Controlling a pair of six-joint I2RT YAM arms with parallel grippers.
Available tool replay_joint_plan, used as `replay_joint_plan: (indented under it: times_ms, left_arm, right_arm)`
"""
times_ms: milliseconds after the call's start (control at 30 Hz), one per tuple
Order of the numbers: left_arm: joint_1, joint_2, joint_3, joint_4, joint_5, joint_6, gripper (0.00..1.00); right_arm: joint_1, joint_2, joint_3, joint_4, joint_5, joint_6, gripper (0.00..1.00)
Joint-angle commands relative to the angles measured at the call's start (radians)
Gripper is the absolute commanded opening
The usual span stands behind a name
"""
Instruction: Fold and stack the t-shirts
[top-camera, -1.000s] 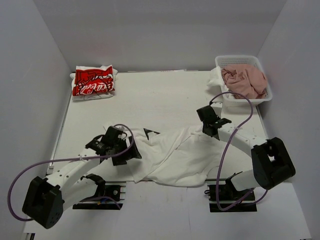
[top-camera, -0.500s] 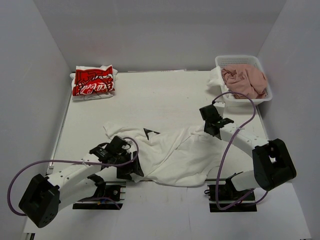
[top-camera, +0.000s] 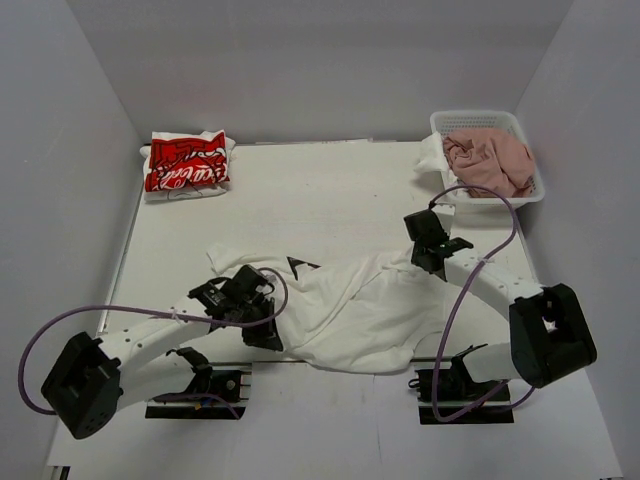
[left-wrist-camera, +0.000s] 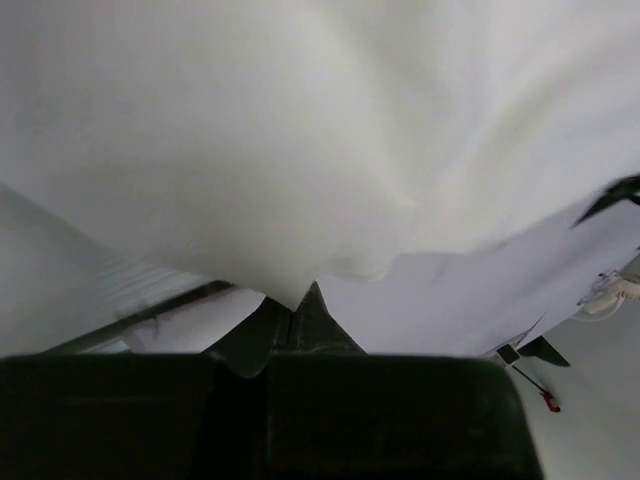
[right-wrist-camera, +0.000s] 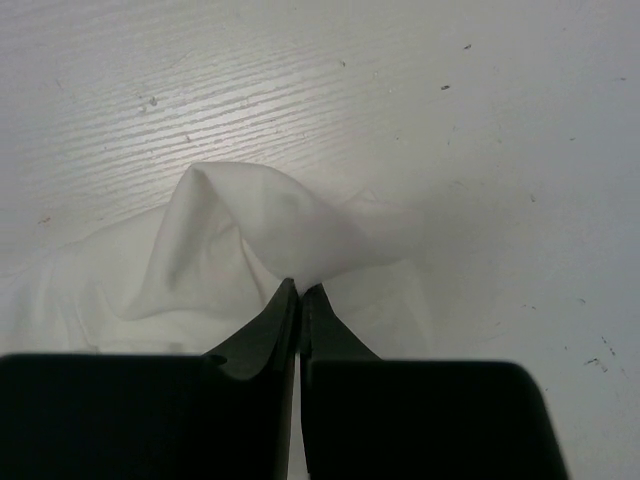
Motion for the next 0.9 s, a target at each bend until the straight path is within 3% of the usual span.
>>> replay_joint_plan:
  times_ms: [0,100,367,567,700,867]
  left_arm:
    - [-0.011,-0.086,0.136,-0.068,-0.057,0.030,0.00]
    - [-0.011,-0.162,0.326,-0.103,-0.111,0.053,0.00]
    - [-0.011,-0.196,0.729,-0.104,-0.522,0.064,0.00]
    - [-0.002,-0.184,1.005,-0.220,-0.789,0.019,0.00]
    - [-0.002,-0.231,1.112,-0.245,-0.815,0.041,0.00]
    - [0.009,-0.359,1.160,-0.184,-0.670,0.075,0.00]
  right_arm:
    - [-0.009,-0.070,0.006,0.003,0.006,0.004,0.00]
    - [-0.006,-0.163,0.053,-0.022,0.009,-0.013,0.00]
    - [-0.006,-0.513,0.204,-0.078,0.077,-0.079,0.00]
    - [-0.003,-0.591,0.443,-0.151,0.115,-0.147,0.00]
    - [-0.004,-0.628,0.604,-0.138,0.052,-0.245,0.00]
    - [-0.004,-0.679,0.777,-0.149,-0.106,-0.305,0.00]
